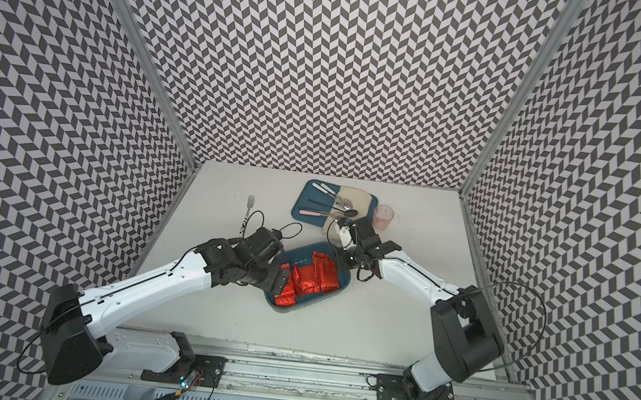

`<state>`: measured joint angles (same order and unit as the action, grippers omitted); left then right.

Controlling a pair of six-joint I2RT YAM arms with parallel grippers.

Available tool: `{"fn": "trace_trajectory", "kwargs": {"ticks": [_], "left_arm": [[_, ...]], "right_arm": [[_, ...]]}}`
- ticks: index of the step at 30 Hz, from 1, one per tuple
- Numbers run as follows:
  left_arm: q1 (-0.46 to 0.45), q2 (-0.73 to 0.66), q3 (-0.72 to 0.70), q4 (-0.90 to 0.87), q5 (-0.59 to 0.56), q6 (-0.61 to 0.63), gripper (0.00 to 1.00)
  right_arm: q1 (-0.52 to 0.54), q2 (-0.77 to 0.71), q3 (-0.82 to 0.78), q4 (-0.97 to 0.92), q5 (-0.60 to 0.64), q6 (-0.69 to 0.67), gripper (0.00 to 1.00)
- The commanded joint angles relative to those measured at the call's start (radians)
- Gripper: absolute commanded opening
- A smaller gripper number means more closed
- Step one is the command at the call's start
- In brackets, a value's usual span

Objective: Take the tea bags out of the storage box
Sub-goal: Pick up the storage box at the center of the board.

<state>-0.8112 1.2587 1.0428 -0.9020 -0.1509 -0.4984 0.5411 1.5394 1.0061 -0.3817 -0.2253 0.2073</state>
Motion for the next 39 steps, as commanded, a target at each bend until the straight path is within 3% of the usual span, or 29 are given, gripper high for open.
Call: {"fn": "trace_trajectory", "kwargs": {"ticks": [1,5,14,22,23,25,28,32,35,39], "left_arm": [[0.012,-0.069,-0.006,0.009,-0.007,-0.082,0.99],[0.037,-0.073,-0.029,0.007,-0.012,-0.124,0.88],[0.062,-0.082,-0.053,0.049,-0.003,-0.174,0.46],[0.066,-0.063,-0.030,0.014,-0.088,-0.182,0.00],[0.067,-0.061,-0.027,0.007,-0.098,-0.178,0.00],[0.079,-0.060,-0.018,-0.009,-0.117,-0.167,0.00],[0.114,-0.070,-0.016,-0.012,-0.118,-0.138,0.00],[0.176,-0.082,-0.013,-0.025,-0.119,-0.096,0.00],[0.196,-0.083,-0.020,-0.032,-0.119,-0.075,0.00],[0.217,-0.094,-0.037,-0.028,-0.102,-0.059,0.00]], "right_arm": [[-0.001,-0.056,-0.029,0.143,-0.015,0.134,0.00],[0.004,-0.076,-0.056,0.177,-0.013,0.173,0.00],[0.020,-0.109,-0.094,0.195,0.023,0.210,0.00],[0.044,-0.106,-0.115,0.206,0.051,0.231,0.02],[0.046,-0.106,-0.115,0.207,0.052,0.231,0.09],[0.047,-0.113,-0.111,0.211,0.045,0.218,0.37],[0.047,-0.142,-0.092,0.202,0.058,0.174,0.63],[0.047,-0.198,-0.015,0.123,0.085,0.115,0.69],[0.056,-0.235,0.026,0.099,-0.014,0.136,0.67],[0.160,-0.210,0.018,0.184,-0.151,0.235,0.65]]}}
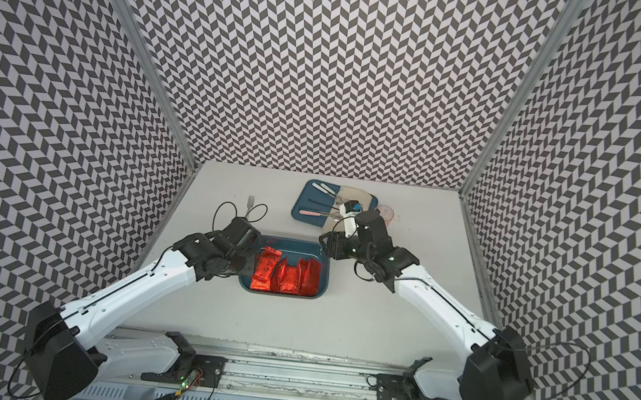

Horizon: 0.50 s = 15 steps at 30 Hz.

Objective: Take the tea bags out of the storage box
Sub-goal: Pick up the storage box at the center of the board.

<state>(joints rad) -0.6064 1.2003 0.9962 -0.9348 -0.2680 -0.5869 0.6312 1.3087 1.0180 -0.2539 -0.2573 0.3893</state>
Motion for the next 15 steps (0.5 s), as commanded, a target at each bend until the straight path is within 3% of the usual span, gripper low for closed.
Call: {"fn": "trace_trajectory", "kwargs": {"ticks": [1,8,15], "left_arm": [[0.015,-0.039,0.006,0.005,0.015,0.030,0.00],[0.021,-0.053,-0.002,-0.002,0.022,0.035,0.00],[0.022,-0.060,-0.003,-0.006,0.016,0.031,0.00]], "right_arm": [[0.094,0.041,0.014,0.065,-0.129,0.070,0.65],[0.235,0.221,0.124,0.035,-0.040,0.126,0.61],[0.269,0.326,0.161,0.044,-0.033,0.143,0.59]]}}
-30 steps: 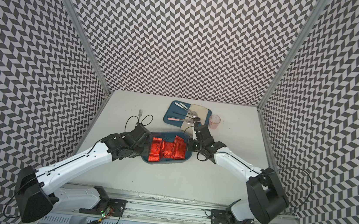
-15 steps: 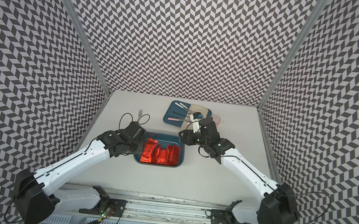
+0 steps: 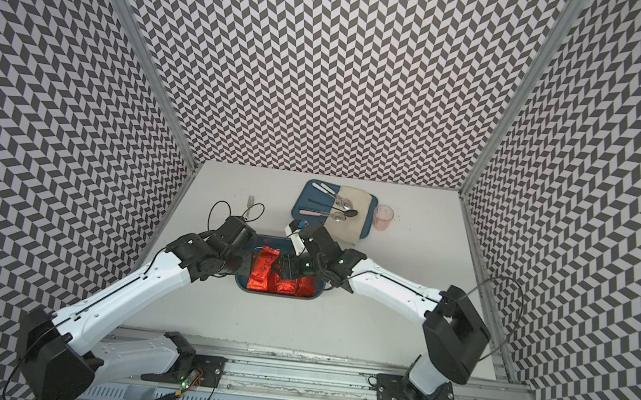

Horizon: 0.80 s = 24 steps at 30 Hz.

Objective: Take the tea bags out of the storage box
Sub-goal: Pick up the tea bag from the storage box.

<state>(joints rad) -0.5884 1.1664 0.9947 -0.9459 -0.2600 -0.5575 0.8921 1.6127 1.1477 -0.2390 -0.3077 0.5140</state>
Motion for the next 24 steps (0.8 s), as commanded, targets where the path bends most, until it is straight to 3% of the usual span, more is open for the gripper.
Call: {"fn": "trace_trajectory", "kwargs": {"ticks": [1,17,24], "left_arm": [[0.003,-0.025,-0.002,0.005,0.008,0.002,0.00],[0.004,-0.007,-0.001,0.003,-0.008,-0.013,0.00],[0.007,-0.001,0.000,0.001,-0.031,-0.029,0.00]], "right_arm": [[0.010,0.030,0.036,0.029,0.020,0.021,0.58],[0.021,0.082,0.081,0.011,0.054,0.042,0.18],[0.018,0.021,0.092,0.004,0.070,0.037,0.09]]}}
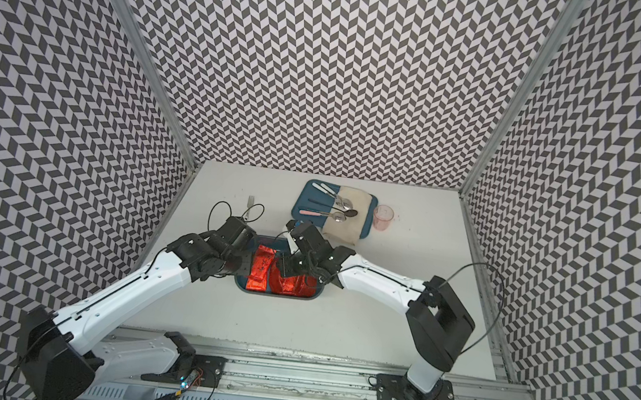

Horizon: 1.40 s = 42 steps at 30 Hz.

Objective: Take the tea bags out of the storage box
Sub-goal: Pick up the tea bag from the storage box, then place the tea bag at the center of the board.

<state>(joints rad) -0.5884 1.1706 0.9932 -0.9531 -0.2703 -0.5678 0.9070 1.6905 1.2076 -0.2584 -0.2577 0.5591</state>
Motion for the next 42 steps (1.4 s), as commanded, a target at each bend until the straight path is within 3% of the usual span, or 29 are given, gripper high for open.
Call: {"fn": "trace_trajectory", "kwargs": {"ticks": [1,8,15,19,24,31,42], "left_arm": [[0.007,-0.005,0.001,0.009,-0.023,-0.020,0.00],[0.022,-0.003,0.010,0.020,-0.060,-0.028,0.00],[0.062,-0.001,0.051,-0.006,-0.197,-0.011,0.00],[0.113,-0.009,0.055,0.014,-0.208,0.037,0.00],[0.177,-0.018,0.037,0.086,-0.191,0.107,0.00],[0.190,-0.030,0.023,0.113,-0.193,0.112,0.00],[0.191,-0.041,0.016,0.124,-0.193,0.116,0.00]], "right_arm": [[0.002,-0.064,0.041,0.013,0.020,-0.013,0.08],[-0.078,-0.163,0.058,-0.023,-0.043,-0.041,0.08],[-0.382,-0.260,-0.115,0.015,-0.232,-0.122,0.08],[-0.490,-0.233,-0.217,0.073,-0.309,-0.180,0.08],[-0.504,-0.106,-0.259,0.189,-0.404,-0.212,0.07],[-0.502,0.068,-0.248,0.312,-0.464,-0.229,0.08],[-0.503,0.219,-0.209,0.384,-0.460,-0.232,0.11]]}}
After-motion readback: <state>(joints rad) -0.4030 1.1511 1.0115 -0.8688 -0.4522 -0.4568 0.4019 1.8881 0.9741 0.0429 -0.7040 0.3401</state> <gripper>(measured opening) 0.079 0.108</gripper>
